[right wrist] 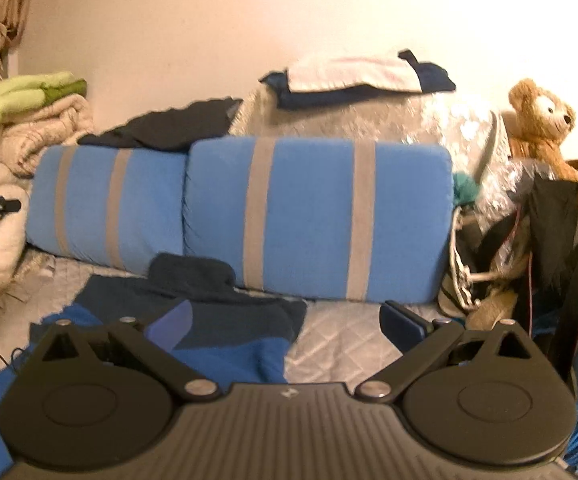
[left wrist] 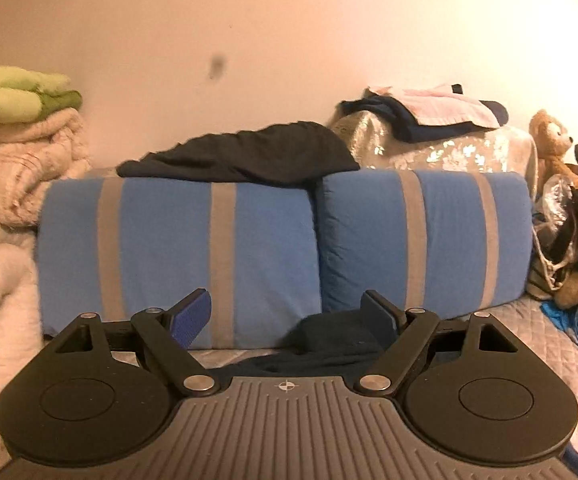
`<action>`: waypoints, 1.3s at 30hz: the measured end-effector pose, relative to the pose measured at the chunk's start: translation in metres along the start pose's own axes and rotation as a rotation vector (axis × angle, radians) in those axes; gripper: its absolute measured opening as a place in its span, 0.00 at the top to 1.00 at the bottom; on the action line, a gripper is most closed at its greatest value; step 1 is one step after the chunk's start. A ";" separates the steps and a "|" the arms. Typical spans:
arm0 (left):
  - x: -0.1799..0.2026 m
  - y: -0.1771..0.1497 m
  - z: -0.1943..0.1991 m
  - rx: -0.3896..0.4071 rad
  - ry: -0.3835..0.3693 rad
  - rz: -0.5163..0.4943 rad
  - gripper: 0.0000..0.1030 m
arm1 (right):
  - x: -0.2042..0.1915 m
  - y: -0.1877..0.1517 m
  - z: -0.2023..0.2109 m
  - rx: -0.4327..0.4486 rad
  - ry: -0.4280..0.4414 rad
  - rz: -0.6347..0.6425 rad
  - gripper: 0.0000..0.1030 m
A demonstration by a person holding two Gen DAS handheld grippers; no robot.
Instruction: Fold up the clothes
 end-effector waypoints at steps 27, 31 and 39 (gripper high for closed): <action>-0.028 0.100 0.180 0.231 -0.076 0.125 0.19 | 0.090 0.167 0.109 0.314 -0.127 -0.178 0.00; -0.041 0.085 0.206 0.156 -0.068 0.154 0.18 | 0.106 0.173 0.142 0.316 -0.105 -0.185 0.00; -0.052 0.041 0.248 0.082 -0.151 0.154 0.17 | 0.082 0.130 0.191 0.286 -0.032 0.033 0.00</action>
Point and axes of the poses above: each gripper's, at about its wrist camera, not at the fingertips, and z roughly against the way its jaws point, x to its right, y to its top, the point moved 5 cm from there along -z, roughly the way its jaws point, and after that the axes turned 9 degrees about -y, right-handed, at the moved point
